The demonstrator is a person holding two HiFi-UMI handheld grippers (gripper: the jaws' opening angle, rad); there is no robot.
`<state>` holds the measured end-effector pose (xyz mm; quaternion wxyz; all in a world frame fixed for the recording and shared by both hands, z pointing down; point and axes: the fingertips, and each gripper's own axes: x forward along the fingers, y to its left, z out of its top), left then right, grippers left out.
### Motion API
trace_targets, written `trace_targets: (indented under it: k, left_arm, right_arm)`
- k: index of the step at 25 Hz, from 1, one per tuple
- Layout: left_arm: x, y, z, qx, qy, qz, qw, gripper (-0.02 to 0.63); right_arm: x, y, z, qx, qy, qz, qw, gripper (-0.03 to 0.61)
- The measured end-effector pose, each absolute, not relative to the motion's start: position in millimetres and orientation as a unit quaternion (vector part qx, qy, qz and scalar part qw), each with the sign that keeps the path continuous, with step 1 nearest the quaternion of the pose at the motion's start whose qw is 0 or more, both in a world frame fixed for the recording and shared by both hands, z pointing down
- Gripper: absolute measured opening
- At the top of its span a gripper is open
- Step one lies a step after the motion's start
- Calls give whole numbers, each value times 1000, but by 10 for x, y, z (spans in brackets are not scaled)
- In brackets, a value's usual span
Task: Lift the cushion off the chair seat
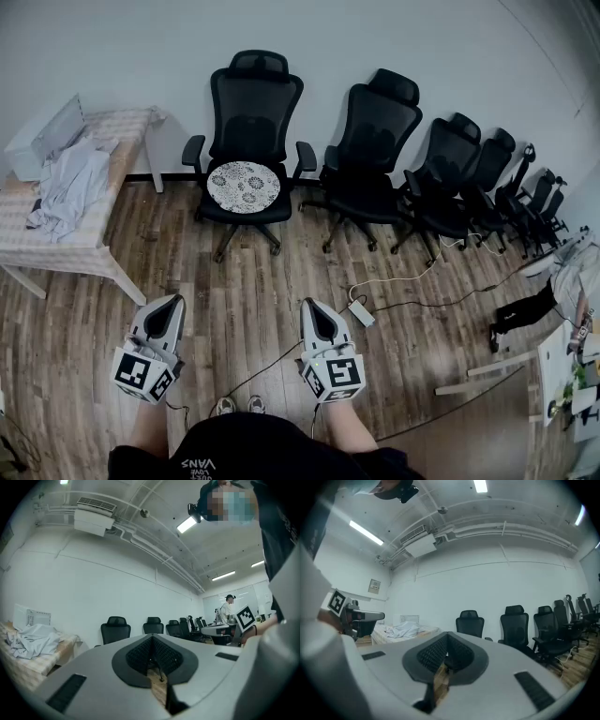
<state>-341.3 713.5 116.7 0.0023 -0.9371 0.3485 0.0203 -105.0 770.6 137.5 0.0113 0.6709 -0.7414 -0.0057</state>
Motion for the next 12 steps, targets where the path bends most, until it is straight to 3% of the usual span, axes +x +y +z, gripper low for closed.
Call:
trace_targets:
  k: [12]
  left_arm:
    - [-3442,7082,1178,-937,348,18,-7,9]
  right_arm:
    - [-1102,7669,1305,666,-746,-5,-6,17]
